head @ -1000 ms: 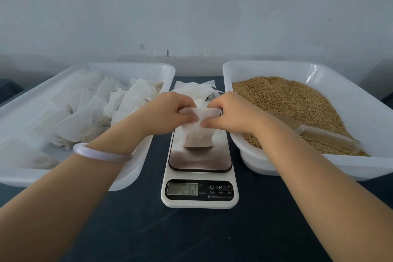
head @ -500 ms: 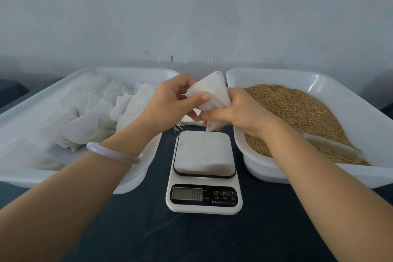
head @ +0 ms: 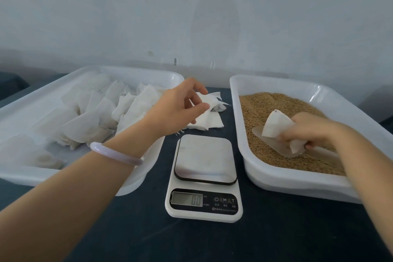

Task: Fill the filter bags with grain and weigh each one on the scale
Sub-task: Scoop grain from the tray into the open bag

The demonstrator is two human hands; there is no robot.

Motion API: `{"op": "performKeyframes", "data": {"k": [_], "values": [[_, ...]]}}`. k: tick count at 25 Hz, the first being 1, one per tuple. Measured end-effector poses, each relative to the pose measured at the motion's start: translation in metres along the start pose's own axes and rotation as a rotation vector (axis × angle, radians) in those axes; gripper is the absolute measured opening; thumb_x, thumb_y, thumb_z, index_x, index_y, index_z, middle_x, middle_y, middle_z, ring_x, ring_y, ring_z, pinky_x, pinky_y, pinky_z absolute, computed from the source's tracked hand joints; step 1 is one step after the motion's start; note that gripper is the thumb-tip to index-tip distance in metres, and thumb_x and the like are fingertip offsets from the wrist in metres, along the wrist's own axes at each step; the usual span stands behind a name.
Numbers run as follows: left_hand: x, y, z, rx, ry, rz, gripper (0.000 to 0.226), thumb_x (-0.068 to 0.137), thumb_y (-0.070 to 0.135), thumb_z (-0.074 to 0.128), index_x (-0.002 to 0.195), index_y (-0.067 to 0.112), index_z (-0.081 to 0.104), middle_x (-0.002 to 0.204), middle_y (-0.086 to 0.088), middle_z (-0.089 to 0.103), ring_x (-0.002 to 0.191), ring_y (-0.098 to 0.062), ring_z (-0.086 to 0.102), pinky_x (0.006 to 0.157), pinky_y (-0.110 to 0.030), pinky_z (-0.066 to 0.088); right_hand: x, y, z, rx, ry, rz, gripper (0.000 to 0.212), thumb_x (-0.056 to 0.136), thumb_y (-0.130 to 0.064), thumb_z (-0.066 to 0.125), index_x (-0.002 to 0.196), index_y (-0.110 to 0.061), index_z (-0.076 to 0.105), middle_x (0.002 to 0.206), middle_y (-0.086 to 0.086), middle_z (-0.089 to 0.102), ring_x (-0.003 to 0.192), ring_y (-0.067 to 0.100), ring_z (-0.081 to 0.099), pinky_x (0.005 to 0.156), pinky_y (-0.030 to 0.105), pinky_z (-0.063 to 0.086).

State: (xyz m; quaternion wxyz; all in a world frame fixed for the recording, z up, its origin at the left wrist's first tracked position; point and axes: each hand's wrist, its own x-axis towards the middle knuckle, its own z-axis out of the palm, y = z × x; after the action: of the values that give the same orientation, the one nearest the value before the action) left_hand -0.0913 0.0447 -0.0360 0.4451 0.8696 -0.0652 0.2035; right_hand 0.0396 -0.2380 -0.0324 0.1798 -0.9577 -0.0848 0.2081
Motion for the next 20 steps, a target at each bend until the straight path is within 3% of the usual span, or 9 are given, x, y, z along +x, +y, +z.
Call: {"op": "performKeyframes", "data": {"k": [4,9,13,17,20], "values": [[0.0,-0.003,0.001,0.01,-0.022,-0.028,0.024,0.087,0.016,0.062,0.09,0.036,0.05,0.073,0.006,0.065,0.053,-0.01,0.061,0.051,-0.022,0.049,0.007,-0.003,0.002,-0.002,0.119,-0.053,0.014,0.068,-0.018,0.072,0.074,-0.008,0.065,0.061,0.006,0.063,0.038,0.014,0.049,0.038,0.019,0.035],[0.0,-0.006,0.002,0.012,-0.034,-0.04,0.022,0.087,0.013,0.062,0.091,0.033,0.052,0.07,0.007,0.065,0.051,-0.011,0.06,0.049,-0.02,0.048,0.01,0.0,0.005,-0.098,0.173,-0.085,0.014,0.071,-0.022,0.071,0.069,-0.011,0.063,0.06,0.003,0.065,0.049,0.015,0.059,0.041,0.021,0.039],[0.001,-0.008,0.002,0.02,-0.037,-0.045,0.02,0.088,0.012,0.062,0.092,0.03,0.052,0.068,0.008,0.066,0.05,-0.011,0.059,0.049,-0.018,0.047,0.014,0.004,0.007,0.121,0.119,-0.115,0.02,0.072,-0.023,0.074,0.083,-0.01,0.063,0.072,0.007,0.067,0.059,0.019,0.064,0.044,0.023,0.047],[0.001,-0.008,0.002,0.027,-0.045,-0.056,0.02,0.088,0.012,0.061,0.092,0.03,0.052,0.068,0.008,0.066,0.05,-0.01,0.059,0.049,-0.017,0.046,0.014,0.008,0.007,0.373,-0.042,-0.163,0.029,0.07,-0.022,0.08,0.093,-0.01,0.068,0.087,0.008,0.073,0.084,0.025,0.07,0.066,0.036,0.057],[0.001,-0.008,0.001,0.028,-0.054,-0.056,0.022,0.087,0.013,0.061,0.089,0.033,0.052,0.069,0.007,0.065,0.051,-0.01,0.059,0.05,-0.018,0.046,0.007,0.002,0.006,0.739,-0.134,-0.243,0.05,0.061,-0.016,0.078,0.106,-0.006,0.06,0.086,0.008,0.074,0.082,0.02,0.071,0.06,0.031,0.056]]}}
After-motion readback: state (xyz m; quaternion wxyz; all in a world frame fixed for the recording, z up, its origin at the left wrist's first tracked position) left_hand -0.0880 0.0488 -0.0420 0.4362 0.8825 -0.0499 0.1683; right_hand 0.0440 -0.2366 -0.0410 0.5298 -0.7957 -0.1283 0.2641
